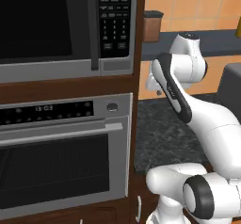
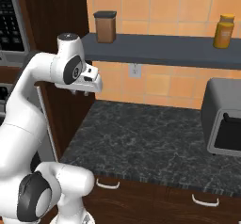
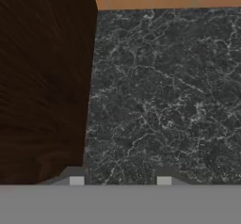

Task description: Take a straw from the drawer in front and place it inside the glass cup on the dining counter.

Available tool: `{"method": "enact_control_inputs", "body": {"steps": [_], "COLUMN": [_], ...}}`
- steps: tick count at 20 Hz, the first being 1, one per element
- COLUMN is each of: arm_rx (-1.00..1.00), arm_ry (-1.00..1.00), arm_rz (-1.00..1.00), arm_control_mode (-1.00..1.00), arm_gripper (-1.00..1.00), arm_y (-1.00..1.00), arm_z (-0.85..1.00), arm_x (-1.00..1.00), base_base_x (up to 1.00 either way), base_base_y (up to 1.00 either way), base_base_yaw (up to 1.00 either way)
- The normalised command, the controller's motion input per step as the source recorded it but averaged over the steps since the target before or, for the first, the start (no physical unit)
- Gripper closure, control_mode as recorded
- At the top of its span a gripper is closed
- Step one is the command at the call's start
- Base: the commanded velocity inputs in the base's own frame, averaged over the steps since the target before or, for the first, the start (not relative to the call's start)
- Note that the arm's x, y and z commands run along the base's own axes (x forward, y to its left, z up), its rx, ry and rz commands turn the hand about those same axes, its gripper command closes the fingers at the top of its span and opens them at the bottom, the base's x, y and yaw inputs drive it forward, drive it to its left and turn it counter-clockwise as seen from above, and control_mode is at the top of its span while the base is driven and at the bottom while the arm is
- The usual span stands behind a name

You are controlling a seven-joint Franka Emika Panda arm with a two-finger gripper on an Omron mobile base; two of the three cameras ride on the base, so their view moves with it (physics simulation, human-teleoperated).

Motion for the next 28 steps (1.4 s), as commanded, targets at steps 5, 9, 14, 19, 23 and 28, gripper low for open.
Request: {"method": "enact_control_inputs", "body": {"steps": [5, 9, 14, 19, 23, 28], "arm_rx": [0.0, 0.0, 0.0, 0.0, 0.0, 0.0], "arm_ry": [0.0, 0.0, 0.0, 0.0, 0.0, 0.0], "arm_rz": [0.0, 0.0, 0.0, 0.0, 0.0, 0.0], "arm_control_mode": [1.0, 1.0, 1.0, 1.0, 1.0, 1.0], "arm_gripper": [-1.0, -1.0, -1.0, -1.0, -1.0, -1.0], "arm_y": [0.0, 0.0, 0.0, 0.0, 0.0, 0.0], "arm_z": [0.0, 0.0, 0.0, 0.0, 0.0, 0.0], "arm_x": [0.0, 0.0, 0.0, 0.0, 0.0, 0.0], "base_base_x": [-0.44, -0.82, -0.02, 0.01, 0.0, -0.1], "base_base_y": [0.0, -0.09, -0.7, -0.77, -0.85, -0.97], "base_base_yaw": [0.0, 0.0, 0.32, 0.64, 0.64, 0.54]}}
